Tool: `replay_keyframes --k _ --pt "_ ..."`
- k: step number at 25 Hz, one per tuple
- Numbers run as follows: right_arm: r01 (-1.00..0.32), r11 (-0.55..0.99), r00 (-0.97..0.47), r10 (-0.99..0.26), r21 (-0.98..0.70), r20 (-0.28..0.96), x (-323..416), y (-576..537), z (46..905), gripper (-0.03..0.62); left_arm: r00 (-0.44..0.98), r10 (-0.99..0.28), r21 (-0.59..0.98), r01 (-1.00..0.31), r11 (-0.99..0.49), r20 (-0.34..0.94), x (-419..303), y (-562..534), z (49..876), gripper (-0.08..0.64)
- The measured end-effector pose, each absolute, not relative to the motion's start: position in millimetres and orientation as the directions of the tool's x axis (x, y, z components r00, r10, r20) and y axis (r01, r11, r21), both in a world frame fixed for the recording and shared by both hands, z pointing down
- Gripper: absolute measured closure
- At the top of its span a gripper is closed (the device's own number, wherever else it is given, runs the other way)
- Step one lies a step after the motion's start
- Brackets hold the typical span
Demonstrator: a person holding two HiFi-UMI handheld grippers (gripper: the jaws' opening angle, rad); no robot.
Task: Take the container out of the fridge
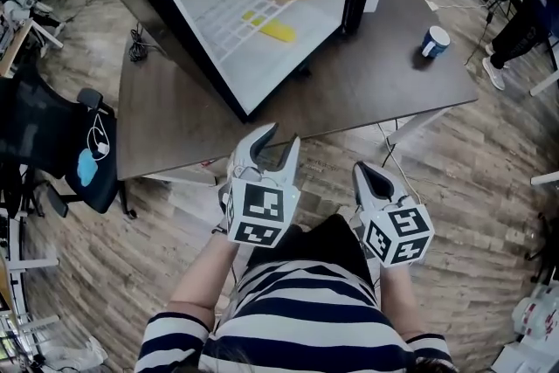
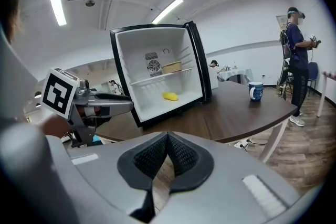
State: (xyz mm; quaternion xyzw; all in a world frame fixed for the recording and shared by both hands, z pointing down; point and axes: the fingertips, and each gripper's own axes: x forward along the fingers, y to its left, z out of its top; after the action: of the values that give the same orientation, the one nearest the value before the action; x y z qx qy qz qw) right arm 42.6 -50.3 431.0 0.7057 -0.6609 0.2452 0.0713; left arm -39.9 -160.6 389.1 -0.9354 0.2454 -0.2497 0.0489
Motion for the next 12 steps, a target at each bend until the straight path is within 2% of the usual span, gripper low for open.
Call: replay_keyframes --k 12 --pt "-0.971 0.037 -0.134 -0.903 -0.236 0.409 118.8 -117.2 421.9 0.598 0.663 -0.619 -0.383 -0.489 -0.784 0.421 35.7 -219.6 366.5 0.56"
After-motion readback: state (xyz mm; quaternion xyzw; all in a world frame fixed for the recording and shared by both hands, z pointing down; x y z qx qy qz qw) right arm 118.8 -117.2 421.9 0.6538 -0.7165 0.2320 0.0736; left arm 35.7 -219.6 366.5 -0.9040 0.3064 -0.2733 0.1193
